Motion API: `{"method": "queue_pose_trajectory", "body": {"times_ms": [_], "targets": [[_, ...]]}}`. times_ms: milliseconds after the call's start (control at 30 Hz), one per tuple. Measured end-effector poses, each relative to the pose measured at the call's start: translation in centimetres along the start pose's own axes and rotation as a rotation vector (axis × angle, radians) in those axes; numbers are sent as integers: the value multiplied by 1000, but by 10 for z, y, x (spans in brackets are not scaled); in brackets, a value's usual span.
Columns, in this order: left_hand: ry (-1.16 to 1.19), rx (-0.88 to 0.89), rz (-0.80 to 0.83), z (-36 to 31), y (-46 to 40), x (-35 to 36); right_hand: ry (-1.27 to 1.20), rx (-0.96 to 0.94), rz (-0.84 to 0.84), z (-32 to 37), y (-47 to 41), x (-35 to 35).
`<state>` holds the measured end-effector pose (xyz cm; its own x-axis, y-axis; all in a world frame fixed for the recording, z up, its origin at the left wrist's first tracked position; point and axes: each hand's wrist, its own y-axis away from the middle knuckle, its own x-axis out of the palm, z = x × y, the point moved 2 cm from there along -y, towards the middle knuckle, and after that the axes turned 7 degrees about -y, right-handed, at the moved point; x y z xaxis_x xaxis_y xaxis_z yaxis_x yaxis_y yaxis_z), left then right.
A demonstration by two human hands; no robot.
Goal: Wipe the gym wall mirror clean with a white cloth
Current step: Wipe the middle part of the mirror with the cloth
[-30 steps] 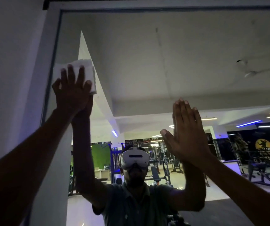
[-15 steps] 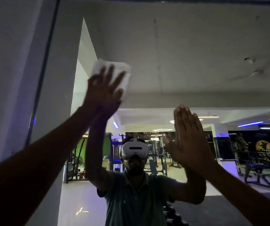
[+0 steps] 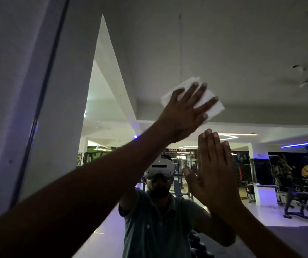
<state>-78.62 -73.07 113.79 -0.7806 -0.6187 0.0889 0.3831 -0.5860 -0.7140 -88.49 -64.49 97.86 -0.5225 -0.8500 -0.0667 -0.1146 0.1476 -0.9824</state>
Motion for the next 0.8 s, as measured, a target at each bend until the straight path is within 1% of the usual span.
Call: {"method": "queue_pose_trajectory", "body": {"times_ms": [67, 133, 200, 267, 300, 367, 400, 433, 533, 567, 633, 700, 800], "targets": [[-39, 79, 17, 26, 11, 0, -14, -8, -3, -1, 1, -1], [-85, 16, -4, 76, 44, 10, -7, -27, -7, 0, 0, -2], [-128, -129, -22, 132, 95, 15, 8, -13, -4, 1, 0, -3], [-107, -374, 13, 175, 144, 7, 11, 9, 7, 3, 1, -2], [-112, -472, 26, 183, 155, 2, 11, 10, 5, 3, 1, -1], [-129, -568, 34, 164, 142, -1, 22, 6, 6, 4, -1, -1], [-98, -562, 32, 140, 125, 1, 29, 8, 13, 4, -2, -1], [-71, -492, 31, 109, 107, 4, 36, 11, 22, 4, -2, -1], [-69, -94, 0, 20, 59, 11, 49, 15, 38, 4, -2, 0], [-37, -25, 17, 5, 49, 6, 42, 18, 37, 5, -2, 0], [-7, 62, 45, -1, 43, -3, 31, 27, 37, 2, -1, 0], [-1, 89, 57, 13, 60, -7, 26, 24, 30, 2, -1, 0], [2, 14, 91, 50, 111, -9, 13, 18, 28, 3, 0, -1]]}}
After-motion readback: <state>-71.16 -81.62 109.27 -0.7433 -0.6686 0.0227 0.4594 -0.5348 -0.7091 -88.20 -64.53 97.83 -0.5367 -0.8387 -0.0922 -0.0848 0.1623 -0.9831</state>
